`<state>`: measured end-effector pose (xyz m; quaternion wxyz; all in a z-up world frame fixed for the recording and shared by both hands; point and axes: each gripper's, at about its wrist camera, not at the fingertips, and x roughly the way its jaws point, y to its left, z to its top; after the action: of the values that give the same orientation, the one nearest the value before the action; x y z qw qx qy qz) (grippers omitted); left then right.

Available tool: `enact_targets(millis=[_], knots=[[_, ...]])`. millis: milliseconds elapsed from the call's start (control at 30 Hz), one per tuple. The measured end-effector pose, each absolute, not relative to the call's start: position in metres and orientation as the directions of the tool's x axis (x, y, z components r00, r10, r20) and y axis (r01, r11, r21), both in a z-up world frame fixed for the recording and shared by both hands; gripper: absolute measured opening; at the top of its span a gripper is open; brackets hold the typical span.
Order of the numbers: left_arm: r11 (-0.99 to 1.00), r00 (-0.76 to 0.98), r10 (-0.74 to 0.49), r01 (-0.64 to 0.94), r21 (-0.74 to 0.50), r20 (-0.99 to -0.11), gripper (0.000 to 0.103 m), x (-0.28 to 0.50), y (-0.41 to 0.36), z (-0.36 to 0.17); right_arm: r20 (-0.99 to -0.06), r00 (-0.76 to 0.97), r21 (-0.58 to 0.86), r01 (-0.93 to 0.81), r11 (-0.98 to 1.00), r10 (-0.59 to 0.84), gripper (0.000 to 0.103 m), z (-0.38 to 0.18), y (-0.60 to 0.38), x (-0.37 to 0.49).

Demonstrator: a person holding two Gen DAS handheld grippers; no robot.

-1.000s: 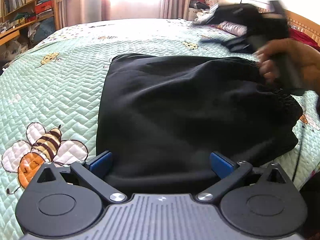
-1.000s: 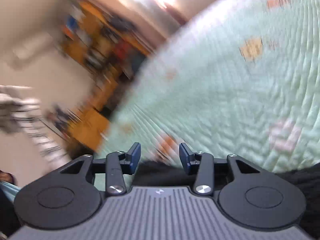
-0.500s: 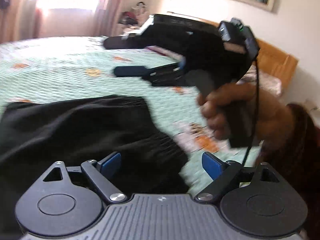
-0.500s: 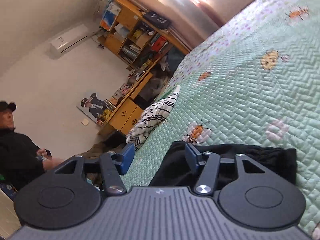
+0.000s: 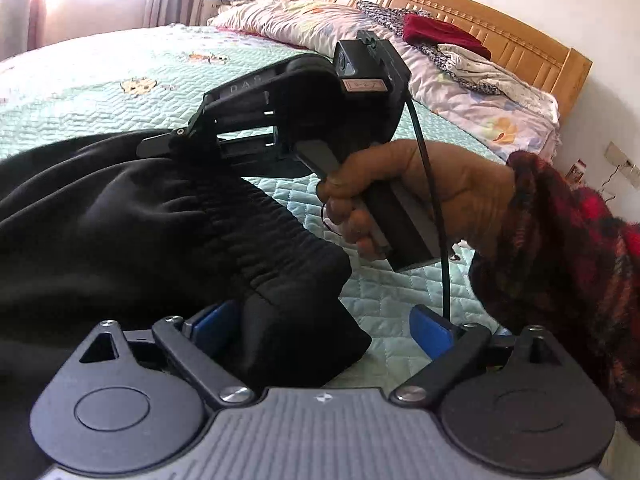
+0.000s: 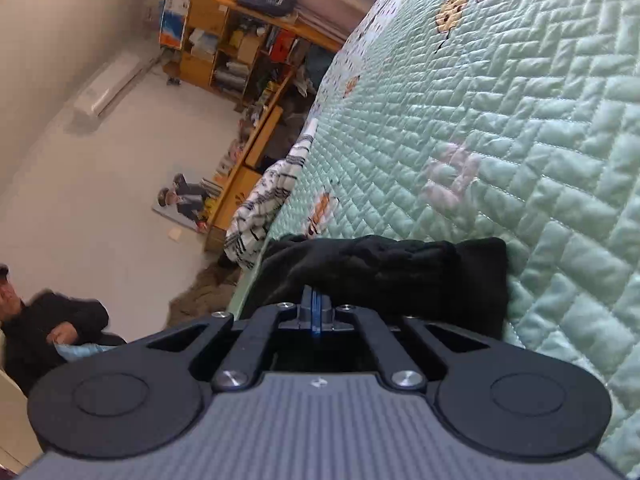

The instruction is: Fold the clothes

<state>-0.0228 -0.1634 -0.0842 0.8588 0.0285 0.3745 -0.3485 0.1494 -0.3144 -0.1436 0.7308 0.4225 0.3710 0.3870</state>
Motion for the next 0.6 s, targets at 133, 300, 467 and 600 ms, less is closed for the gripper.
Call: enact_targets(millis=[133,300,467,600], knots=[[0.767,0.496,-0.549,0.619,-0.169,-0.673,0.096,-0.030,-0.170,-0.084,-0.159,0.553,0.943,-0.162,0.292,0.818,0.000,-0.146,-0.338,0.142],[0.774,0.497,-0.566,0.595,-0.217,-0.657,0.096,-0.027,-0.160,-0.084,-0.150,0.603,0.895,-0.253,0.366,0.784,0.009,-0.105,-0.340,0.109],[0.781,0.517,-0.541,0.601,-0.168,-0.663,0.101,-0.029,-0.170,-0.089,-0.243,0.591,0.874,-0.211,0.438,0.769,0.028,-0.112,-0.337,0.098],[0.788,0.527,-0.527,0.597,-0.151,-0.667,0.101,-0.030,-0.169,-0.088,-0.257,0.610,0.898,-0.135,0.418,0.750,0.000,-0.131,-0.343,0.091]])
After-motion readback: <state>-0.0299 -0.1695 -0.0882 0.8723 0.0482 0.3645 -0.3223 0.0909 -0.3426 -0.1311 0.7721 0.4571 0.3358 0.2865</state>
